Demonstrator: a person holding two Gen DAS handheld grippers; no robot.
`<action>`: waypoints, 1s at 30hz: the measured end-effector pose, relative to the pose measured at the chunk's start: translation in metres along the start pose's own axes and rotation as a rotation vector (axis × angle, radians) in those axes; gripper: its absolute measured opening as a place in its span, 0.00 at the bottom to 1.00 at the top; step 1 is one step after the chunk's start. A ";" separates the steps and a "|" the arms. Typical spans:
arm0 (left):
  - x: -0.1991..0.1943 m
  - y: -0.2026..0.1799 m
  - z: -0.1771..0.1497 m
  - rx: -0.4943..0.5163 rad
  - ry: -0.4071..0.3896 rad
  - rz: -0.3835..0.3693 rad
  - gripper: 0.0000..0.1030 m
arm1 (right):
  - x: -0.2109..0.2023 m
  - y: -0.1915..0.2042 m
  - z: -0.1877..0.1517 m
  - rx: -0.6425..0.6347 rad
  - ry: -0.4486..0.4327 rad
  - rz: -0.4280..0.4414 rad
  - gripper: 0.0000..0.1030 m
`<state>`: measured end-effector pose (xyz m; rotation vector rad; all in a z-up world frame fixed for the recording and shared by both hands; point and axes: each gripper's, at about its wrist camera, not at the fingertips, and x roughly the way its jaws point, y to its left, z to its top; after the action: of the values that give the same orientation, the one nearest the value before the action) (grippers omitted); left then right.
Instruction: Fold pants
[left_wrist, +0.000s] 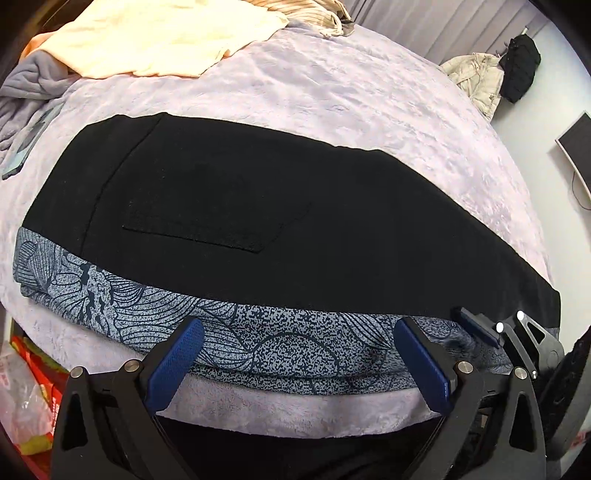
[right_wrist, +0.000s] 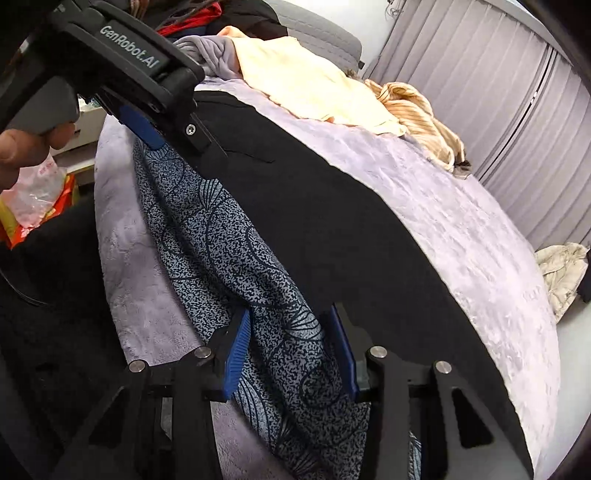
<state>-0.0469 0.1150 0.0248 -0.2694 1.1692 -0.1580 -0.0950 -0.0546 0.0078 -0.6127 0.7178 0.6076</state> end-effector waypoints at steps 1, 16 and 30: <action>0.001 0.000 0.001 -0.004 0.005 0.000 1.00 | 0.000 -0.003 0.002 0.013 0.005 0.016 0.20; 0.016 -0.026 0.002 0.129 -0.024 0.139 1.00 | -0.007 0.015 -0.012 -0.021 0.019 0.091 0.08; 0.023 -0.031 -0.012 0.242 -0.058 0.237 1.00 | -0.035 -0.045 -0.055 0.361 0.015 -0.080 0.79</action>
<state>-0.0482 0.0782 0.0086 0.0774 1.1029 -0.0818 -0.1073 -0.1329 0.0137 -0.3095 0.7899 0.3863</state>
